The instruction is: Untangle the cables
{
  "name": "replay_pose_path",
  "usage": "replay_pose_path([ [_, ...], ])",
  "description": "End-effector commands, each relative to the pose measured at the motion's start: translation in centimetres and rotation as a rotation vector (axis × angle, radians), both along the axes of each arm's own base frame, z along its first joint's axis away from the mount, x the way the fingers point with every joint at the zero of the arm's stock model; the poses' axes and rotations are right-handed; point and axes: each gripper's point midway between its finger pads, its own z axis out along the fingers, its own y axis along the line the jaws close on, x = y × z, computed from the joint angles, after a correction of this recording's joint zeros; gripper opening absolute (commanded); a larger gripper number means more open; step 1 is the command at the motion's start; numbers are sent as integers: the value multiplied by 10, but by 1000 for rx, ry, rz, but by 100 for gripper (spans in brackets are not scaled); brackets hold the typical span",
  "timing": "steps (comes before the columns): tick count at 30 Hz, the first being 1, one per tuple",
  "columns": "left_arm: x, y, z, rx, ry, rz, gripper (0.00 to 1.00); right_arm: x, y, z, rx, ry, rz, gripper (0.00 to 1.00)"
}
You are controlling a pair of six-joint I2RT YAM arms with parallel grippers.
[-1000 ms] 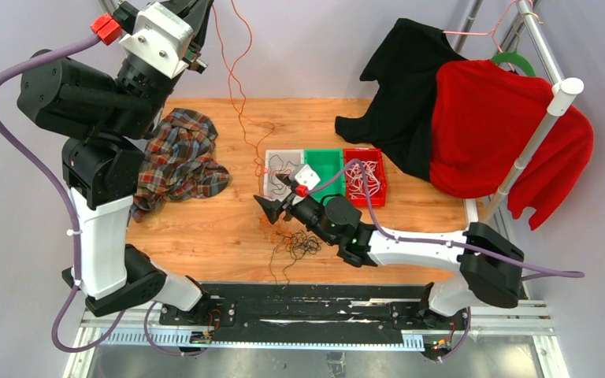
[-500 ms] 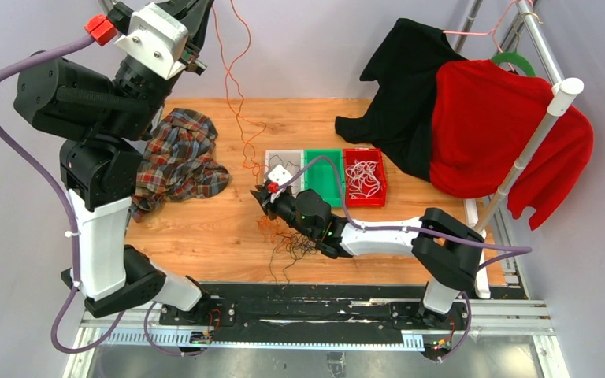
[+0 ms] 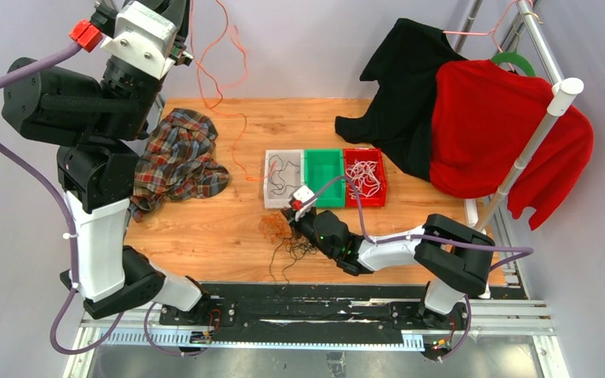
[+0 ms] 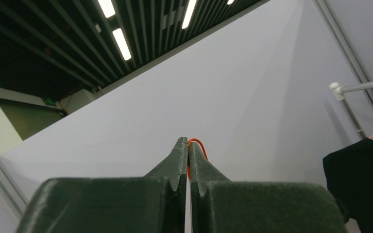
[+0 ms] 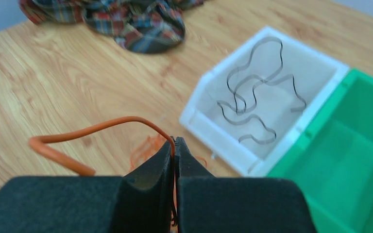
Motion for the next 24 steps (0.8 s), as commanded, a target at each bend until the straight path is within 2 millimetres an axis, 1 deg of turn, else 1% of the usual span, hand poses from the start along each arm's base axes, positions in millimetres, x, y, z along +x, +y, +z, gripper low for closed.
replay_pose_path([
  [1,-6,14,22,-60,-81,53,0,2,-25,-7,54,28,-88,1],
  [3,-6,9,20,-52,-70,26,1,0,-34,-19,37,43,-103,1],
  [7,4,-10,2,-17,4,-35,0,-6,-49,-21,39,56,-117,1],
  [8,9,-16,-7,-4,37,-51,0,-8,-52,-18,47,62,-115,4],
  [9,17,-25,-19,12,78,-70,0,-12,-55,-14,58,69,-108,11],
  [11,29,-41,-41,43,150,-104,0,-17,-62,-14,60,90,-104,28],
  [15,55,-71,-85,87,292,-153,0,-28,-80,-17,80,130,-108,51],
  [16,61,-78,-96,97,326,-165,0,-30,-85,-17,87,137,-112,54],
  [19,77,-98,-125,126,411,-189,1,-33,-105,-19,111,156,-159,57],
  [24,102,-128,-168,167,525,-213,0,-29,-143,-9,169,169,-302,61],
])
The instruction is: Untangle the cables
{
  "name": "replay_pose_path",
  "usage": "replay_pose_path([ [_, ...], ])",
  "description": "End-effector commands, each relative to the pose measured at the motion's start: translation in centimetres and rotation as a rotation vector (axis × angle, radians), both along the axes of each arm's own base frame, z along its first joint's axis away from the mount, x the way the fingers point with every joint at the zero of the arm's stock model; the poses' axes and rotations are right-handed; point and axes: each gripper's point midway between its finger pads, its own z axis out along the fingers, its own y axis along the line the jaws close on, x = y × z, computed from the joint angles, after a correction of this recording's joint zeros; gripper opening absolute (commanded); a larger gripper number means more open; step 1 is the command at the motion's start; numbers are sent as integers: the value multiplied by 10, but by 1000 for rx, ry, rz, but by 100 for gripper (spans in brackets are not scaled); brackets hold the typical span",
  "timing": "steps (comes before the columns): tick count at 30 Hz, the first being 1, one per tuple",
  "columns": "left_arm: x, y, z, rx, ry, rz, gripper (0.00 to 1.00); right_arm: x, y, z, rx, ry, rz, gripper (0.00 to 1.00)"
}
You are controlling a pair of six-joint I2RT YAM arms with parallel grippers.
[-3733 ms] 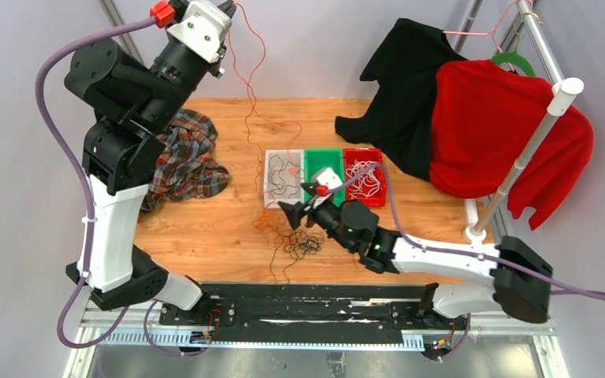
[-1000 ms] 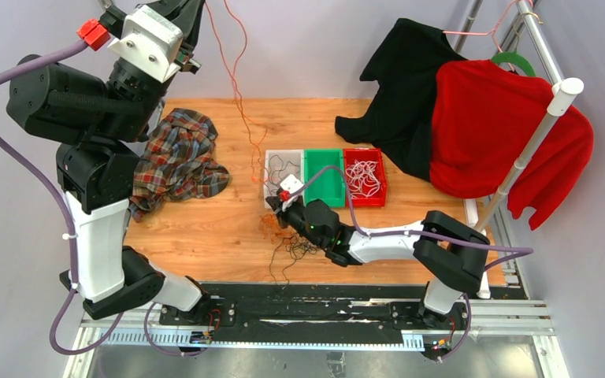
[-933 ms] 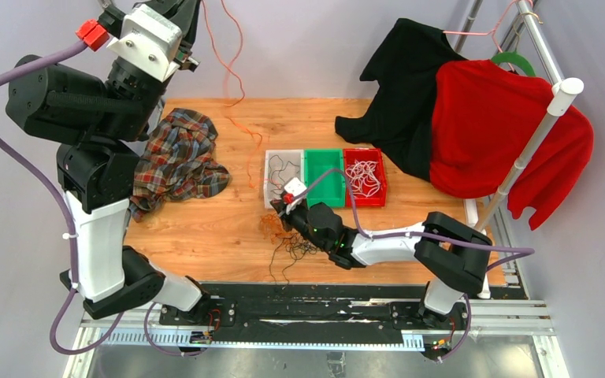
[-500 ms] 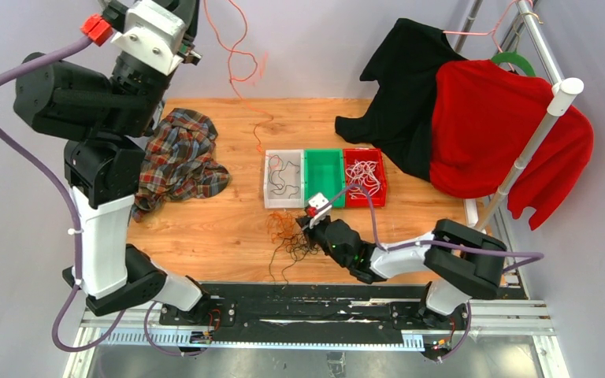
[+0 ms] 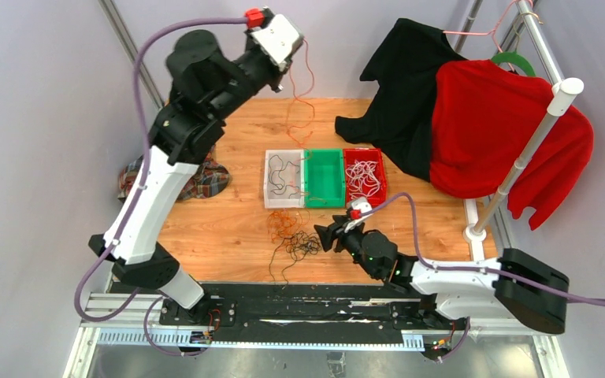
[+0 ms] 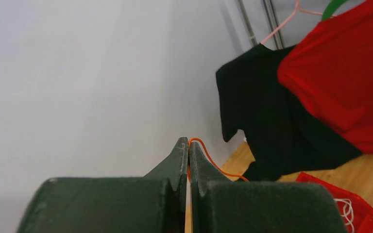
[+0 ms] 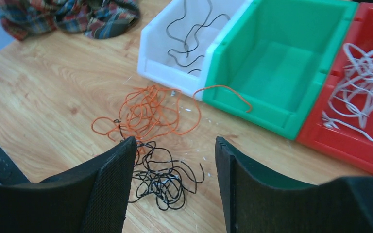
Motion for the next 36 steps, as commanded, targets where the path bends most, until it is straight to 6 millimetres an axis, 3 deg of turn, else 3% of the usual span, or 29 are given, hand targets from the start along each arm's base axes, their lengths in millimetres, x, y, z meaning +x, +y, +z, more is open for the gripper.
replay_pose_path([
  [1,10,-26,-29,5,103,-50,0,9,-38,7,58,35,-177,61],
  [10,41,-70,-106,126,235,-72,0,18,-125,36,119,1,-512,60],
  [14,55,-81,-141,197,266,-64,0,17,-148,45,113,-32,-574,59],
  [18,69,-85,-172,266,277,-36,0,16,-156,52,113,-50,-582,59],
  [25,81,-90,-238,377,325,-22,0,18,-152,52,90,-52,-562,58],
  [36,82,-107,-337,446,532,-73,0,21,-150,56,81,-56,-557,56],
])
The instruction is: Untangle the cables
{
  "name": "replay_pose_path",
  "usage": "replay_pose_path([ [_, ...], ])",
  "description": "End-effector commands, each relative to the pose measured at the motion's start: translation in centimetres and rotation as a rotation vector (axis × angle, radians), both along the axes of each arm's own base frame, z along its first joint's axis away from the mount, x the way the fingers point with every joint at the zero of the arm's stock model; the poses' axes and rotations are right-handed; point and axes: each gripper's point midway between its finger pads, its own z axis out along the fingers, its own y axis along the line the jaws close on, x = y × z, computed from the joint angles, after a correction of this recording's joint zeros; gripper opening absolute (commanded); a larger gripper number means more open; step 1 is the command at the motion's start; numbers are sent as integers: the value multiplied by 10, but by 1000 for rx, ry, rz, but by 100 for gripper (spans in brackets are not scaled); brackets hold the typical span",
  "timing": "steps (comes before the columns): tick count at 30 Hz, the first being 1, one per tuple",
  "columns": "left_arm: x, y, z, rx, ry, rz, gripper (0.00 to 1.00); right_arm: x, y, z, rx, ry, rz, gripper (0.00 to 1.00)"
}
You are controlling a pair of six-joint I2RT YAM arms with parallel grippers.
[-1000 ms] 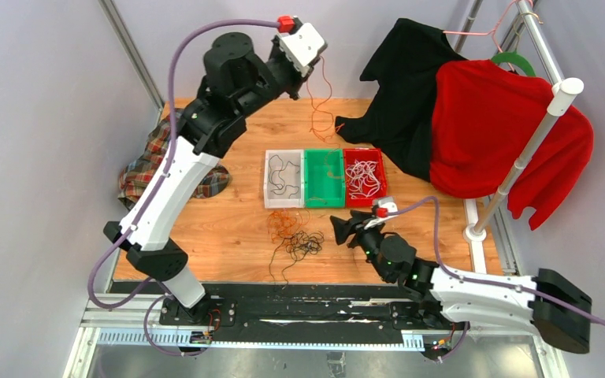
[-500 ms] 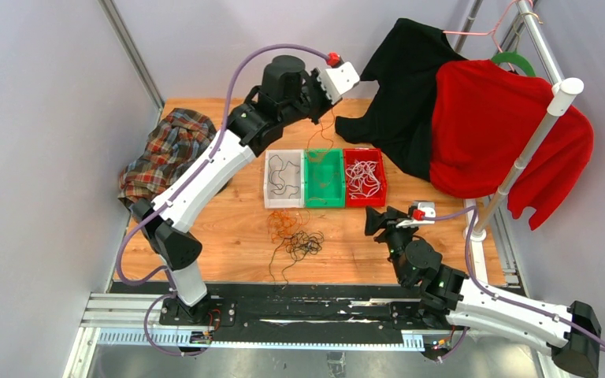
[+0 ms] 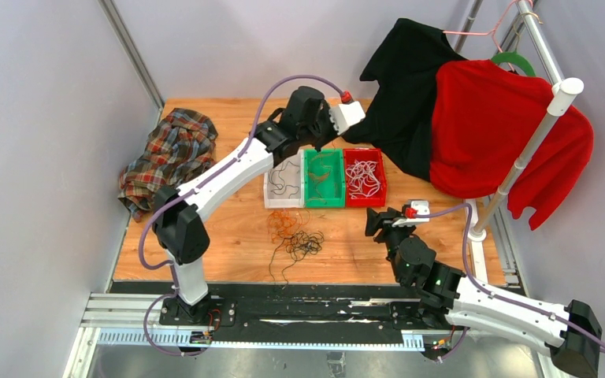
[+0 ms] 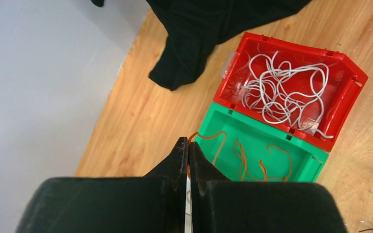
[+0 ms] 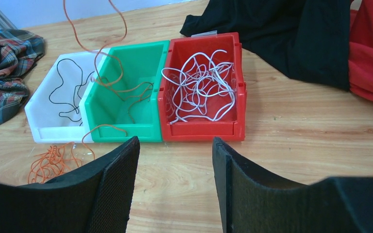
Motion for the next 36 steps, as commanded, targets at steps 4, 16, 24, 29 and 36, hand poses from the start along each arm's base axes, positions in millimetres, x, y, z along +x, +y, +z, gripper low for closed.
replay_pose_path([
  [4,1,-26,-54,-7,135,-33,0,5,-8,15,21,-24,-37,56],
  [16,24,-14,-157,217,95,-26,0,5,-15,18,13,-25,-52,56],
  [24,30,-7,-189,298,124,-3,9,7,-12,27,4,-32,-40,55],
  [29,45,-8,-136,252,78,50,45,8,-7,30,1,-32,-16,55],
  [36,18,10,-87,275,160,14,95,8,0,36,-16,-32,21,54],
])
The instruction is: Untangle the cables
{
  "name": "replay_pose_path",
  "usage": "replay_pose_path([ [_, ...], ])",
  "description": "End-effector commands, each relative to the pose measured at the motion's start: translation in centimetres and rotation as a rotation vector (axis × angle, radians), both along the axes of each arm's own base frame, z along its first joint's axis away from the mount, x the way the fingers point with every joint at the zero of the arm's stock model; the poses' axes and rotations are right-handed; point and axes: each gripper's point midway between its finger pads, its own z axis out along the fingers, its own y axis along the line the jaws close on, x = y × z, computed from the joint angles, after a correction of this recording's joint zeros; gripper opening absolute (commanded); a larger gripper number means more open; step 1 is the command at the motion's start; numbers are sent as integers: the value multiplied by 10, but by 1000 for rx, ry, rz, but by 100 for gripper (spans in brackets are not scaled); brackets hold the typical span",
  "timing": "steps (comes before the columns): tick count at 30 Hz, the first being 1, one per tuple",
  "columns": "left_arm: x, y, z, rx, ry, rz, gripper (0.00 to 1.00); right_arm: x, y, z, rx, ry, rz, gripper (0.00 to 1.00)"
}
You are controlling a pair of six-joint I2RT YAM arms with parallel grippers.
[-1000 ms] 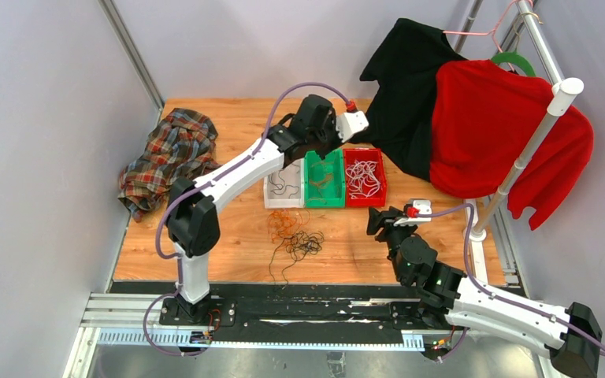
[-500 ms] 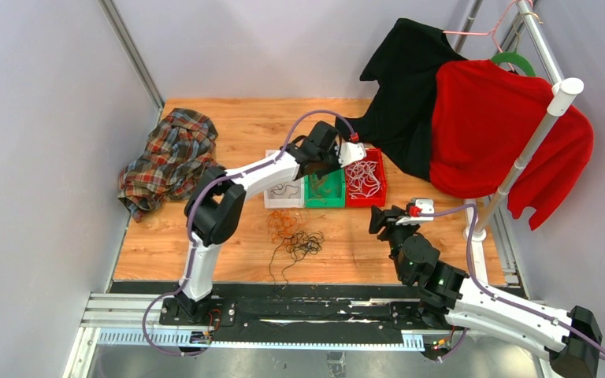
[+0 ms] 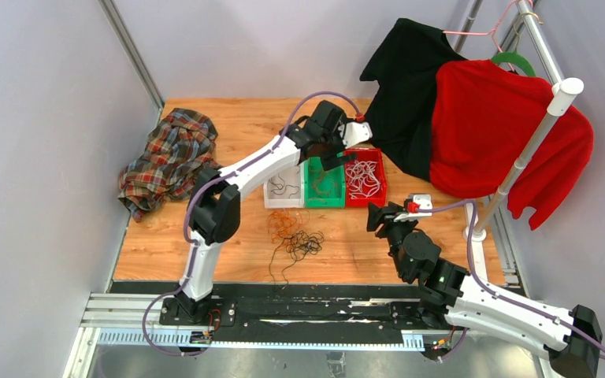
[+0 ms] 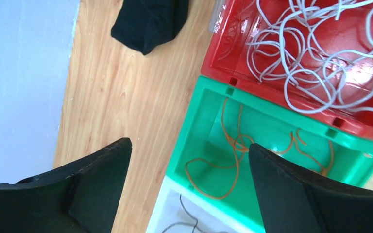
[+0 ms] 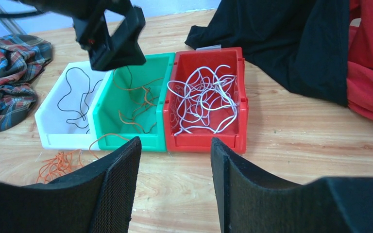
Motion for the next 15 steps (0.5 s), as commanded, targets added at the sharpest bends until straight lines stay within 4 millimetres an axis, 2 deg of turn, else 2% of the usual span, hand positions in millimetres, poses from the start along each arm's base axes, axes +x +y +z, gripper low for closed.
replay_pose_path([
  [1,-28,24,44,8,68,-8,97,2,1,19,-7,-18,12,54],
  [4,-48,44,66,-46,128,-1,98,2,5,25,-15,-24,34,54],
  [7,-83,73,65,-63,240,-39,98,2,10,25,-25,-20,52,55],
  [10,-126,106,42,-20,330,-96,97,3,16,23,-34,-9,75,56],
  [11,-142,119,22,7,376,-102,96,3,19,21,-36,-2,84,56],
  [13,-163,133,4,26,424,-106,94,3,23,19,-45,8,98,55],
  [15,-175,139,-10,18,474,-72,89,3,26,17,-52,19,108,55],
])
